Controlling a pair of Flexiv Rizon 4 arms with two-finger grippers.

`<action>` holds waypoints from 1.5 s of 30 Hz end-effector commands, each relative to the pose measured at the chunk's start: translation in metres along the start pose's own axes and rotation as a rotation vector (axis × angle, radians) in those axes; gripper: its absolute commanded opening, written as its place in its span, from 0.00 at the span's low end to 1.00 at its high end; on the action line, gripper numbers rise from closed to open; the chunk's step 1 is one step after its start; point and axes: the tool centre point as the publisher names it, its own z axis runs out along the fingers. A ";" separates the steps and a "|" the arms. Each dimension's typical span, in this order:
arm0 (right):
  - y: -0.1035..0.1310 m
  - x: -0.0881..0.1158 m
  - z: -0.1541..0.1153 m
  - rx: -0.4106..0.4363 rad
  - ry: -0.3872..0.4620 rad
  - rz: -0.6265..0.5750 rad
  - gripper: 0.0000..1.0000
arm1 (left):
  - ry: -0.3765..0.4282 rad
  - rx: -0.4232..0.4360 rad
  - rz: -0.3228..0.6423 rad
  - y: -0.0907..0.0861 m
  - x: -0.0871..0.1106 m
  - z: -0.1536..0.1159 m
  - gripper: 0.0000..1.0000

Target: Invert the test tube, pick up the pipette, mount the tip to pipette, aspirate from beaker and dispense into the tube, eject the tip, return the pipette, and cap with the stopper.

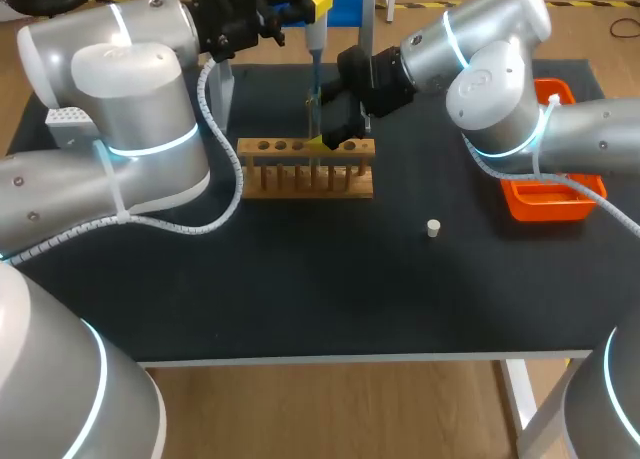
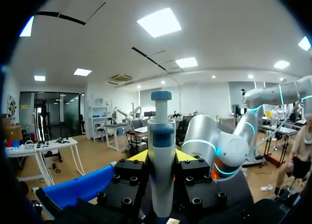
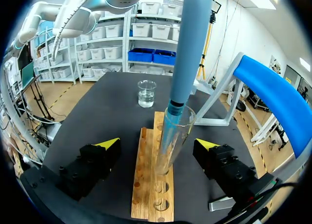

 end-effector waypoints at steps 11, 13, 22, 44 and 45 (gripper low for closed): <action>0.001 0.000 -0.002 0.003 0.004 0.000 1.00 | -0.012 0.022 -0.002 0.007 0.000 0.002 0.00; 0.001 0.000 -0.002 0.003 0.004 0.000 1.00 | -0.012 0.022 -0.003 0.007 0.000 0.002 0.00; 0.001 0.000 -0.002 0.003 0.004 0.000 1.00 | -0.014 0.012 -0.010 0.010 -0.001 0.002 0.00; -0.001 0.000 -0.003 0.000 0.002 0.003 1.00 | -0.015 0.010 -0.012 0.011 -0.002 0.002 0.00; -0.002 0.001 -0.004 -0.001 0.000 0.005 1.00 | -0.015 0.010 -0.012 0.011 -0.002 0.002 0.00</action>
